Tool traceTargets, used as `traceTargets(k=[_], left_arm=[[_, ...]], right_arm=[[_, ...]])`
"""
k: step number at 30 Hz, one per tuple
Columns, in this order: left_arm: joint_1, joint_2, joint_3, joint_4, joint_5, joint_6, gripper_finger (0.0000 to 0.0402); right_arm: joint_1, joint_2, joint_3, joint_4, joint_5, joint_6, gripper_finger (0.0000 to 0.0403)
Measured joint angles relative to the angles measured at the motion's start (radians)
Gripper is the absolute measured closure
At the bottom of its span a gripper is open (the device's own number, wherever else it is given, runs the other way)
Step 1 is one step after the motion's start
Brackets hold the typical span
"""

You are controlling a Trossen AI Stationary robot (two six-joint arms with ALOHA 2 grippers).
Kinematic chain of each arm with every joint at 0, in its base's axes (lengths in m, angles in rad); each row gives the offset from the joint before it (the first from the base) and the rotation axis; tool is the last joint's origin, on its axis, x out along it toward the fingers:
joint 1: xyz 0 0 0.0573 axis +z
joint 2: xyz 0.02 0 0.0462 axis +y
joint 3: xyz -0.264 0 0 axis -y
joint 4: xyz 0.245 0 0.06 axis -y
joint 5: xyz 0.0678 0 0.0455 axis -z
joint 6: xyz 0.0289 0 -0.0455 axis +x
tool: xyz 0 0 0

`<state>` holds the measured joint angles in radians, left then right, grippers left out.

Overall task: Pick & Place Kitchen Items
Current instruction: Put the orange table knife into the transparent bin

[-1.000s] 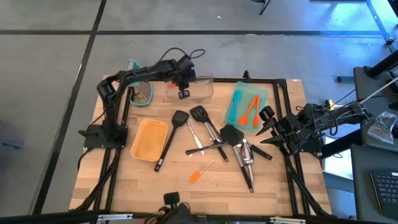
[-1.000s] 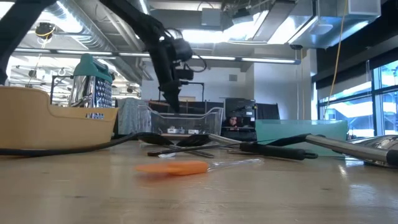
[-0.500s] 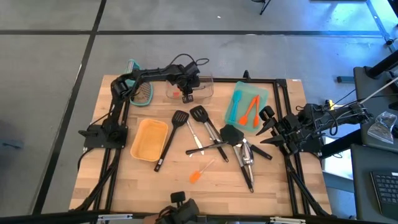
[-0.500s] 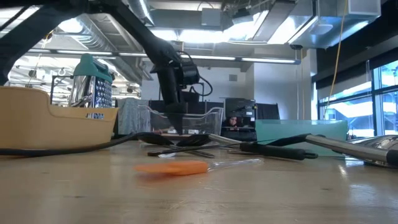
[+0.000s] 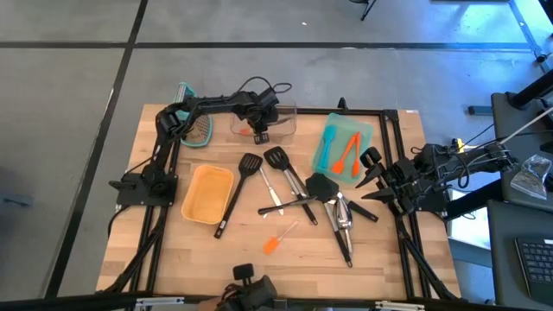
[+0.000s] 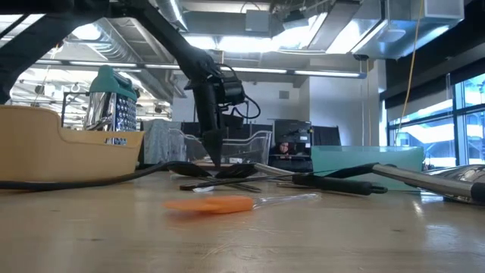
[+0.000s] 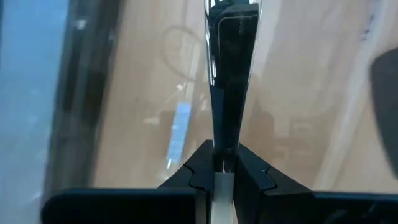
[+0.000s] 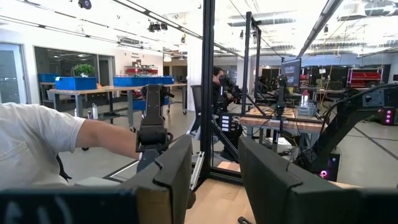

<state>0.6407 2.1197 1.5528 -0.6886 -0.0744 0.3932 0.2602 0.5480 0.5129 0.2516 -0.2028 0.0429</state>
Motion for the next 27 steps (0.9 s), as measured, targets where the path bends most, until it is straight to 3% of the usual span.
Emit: traceTargets(k=[9,19,27], left_arm=[[0.001,0.0,0.0,-0.026,-0.036,-0.078,0.0376],[0.002,0.002,-0.002,-0.074,-0.028,-0.066,0.0376],[0.002,0.002,-0.002,-0.072,-0.034,-0.066,0.0343]], right_arm=[[0.0,0.0,0.0,0.0,0.0,-0.006,0.0268],[0.0,0.0,0.0,0.0,0.0,-0.006,0.0268],[0.0,0.0,0.0,0.0,0.0,-0.006,0.0268]])
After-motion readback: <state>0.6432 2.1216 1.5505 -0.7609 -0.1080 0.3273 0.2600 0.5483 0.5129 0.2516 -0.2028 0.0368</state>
